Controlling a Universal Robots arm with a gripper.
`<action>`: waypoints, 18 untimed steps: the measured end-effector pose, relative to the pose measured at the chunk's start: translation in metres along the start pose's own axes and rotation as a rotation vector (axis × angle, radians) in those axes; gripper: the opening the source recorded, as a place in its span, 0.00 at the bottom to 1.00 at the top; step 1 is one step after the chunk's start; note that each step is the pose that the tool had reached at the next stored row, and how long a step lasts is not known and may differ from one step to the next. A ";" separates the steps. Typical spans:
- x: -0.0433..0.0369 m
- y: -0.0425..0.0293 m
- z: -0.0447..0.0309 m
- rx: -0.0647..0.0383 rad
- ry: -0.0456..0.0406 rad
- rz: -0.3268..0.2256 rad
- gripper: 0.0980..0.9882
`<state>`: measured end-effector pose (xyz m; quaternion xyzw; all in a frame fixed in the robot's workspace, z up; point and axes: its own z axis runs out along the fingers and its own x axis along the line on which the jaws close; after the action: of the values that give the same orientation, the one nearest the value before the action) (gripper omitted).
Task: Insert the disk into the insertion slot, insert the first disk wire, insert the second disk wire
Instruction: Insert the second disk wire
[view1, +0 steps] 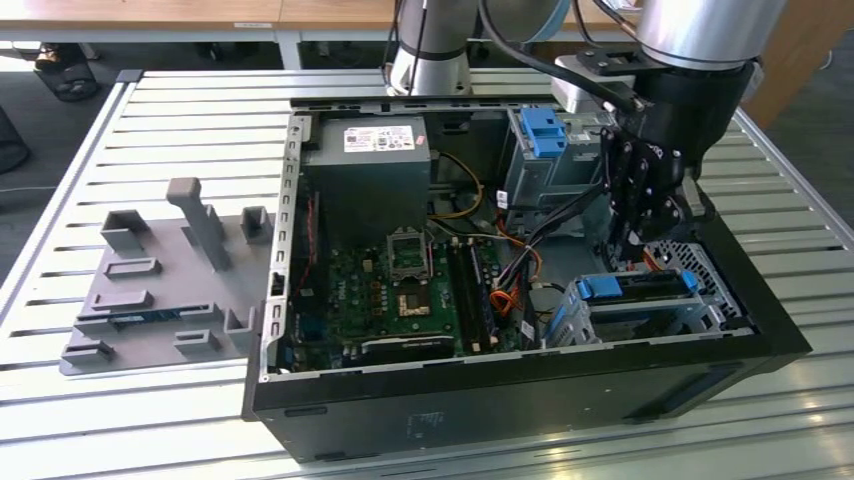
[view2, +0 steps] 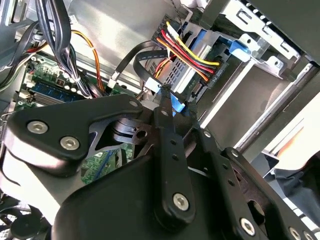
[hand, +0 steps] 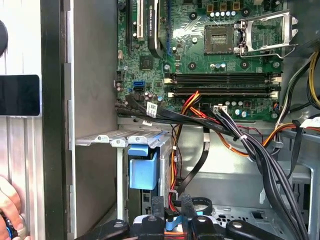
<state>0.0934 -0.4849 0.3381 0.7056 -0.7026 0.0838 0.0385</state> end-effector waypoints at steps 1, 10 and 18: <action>0.0000 0.0000 0.0003 0.000 0.0015 0.000 0.20; -0.0005 0.0001 0.0023 0.000 0.0069 0.000 0.11; 0.0013 0.0002 0.0030 0.000 -0.0344 0.002 0.11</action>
<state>0.0934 -0.4867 0.3354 0.7061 -0.7040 0.0717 0.0263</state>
